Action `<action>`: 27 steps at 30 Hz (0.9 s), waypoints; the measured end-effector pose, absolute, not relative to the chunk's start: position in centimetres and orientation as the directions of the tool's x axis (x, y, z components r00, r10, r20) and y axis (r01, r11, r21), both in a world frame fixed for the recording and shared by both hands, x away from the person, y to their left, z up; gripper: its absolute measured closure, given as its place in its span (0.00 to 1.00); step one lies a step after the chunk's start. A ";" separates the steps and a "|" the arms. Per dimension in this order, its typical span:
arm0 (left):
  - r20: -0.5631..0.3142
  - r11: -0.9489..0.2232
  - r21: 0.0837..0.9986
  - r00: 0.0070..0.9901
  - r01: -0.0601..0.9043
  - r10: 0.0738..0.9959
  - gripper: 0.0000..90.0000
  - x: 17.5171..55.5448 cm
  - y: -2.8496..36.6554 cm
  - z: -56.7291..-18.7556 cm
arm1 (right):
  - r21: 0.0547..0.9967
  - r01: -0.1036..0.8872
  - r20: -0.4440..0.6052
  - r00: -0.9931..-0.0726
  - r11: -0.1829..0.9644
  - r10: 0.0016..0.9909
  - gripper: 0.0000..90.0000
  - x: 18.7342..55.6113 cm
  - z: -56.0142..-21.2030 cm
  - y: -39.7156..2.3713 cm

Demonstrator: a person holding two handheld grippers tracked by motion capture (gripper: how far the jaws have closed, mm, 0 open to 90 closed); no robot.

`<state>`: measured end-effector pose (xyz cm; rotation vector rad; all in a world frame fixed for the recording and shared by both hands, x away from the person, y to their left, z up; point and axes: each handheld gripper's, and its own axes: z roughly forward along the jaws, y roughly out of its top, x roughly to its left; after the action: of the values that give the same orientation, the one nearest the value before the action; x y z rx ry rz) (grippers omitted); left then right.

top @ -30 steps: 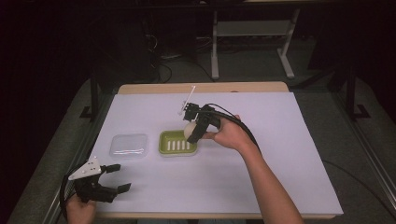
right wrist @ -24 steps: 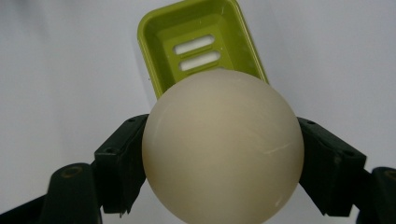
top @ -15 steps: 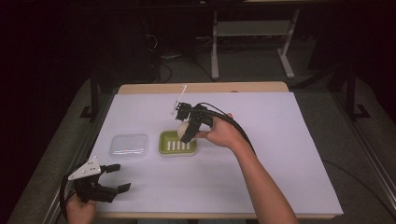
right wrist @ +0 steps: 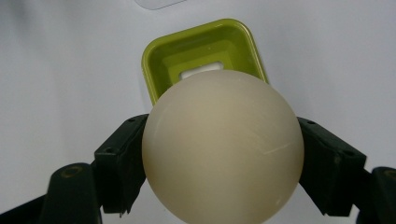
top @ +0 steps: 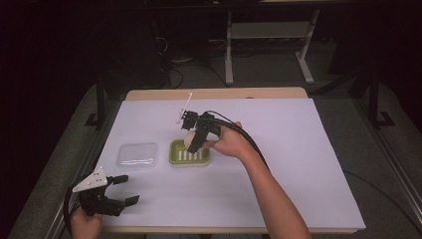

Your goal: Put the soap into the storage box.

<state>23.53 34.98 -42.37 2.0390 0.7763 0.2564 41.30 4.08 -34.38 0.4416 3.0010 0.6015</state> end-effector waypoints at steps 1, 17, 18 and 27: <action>-0.115 -0.388 0.817 0.780 0.426 0.615 0.14 23.5 35.0 -42.4 | 0.385 0.267 0.007 -0.958 0.883 0.287 0.26 41.3 -34.5 4.2; -0.114 -0.388 0.818 0.782 0.424 0.613 0.14 23.5 35.0 -42.4 | 0.384 0.274 0.020 -0.957 0.882 0.289 0.26 41.9 -35.3 5.2; -0.113 -0.389 0.818 0.782 0.423 0.613 0.14 23.5 35.0 -42.4 | 0.382 0.276 0.020 -0.957 0.882 0.290 0.26 41.9 -35.4 5.2; -0.113 -0.389 0.818 0.782 0.424 0.613 0.14 23.5 35.0 -42.4 | 0.377 0.278 0.028 -0.957 0.884 0.289 0.26 42.2 -35.8 5.5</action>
<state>23.51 35.00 -42.37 2.0401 0.7733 0.2569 42.22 5.52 -35.78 0.4546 3.0203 0.5976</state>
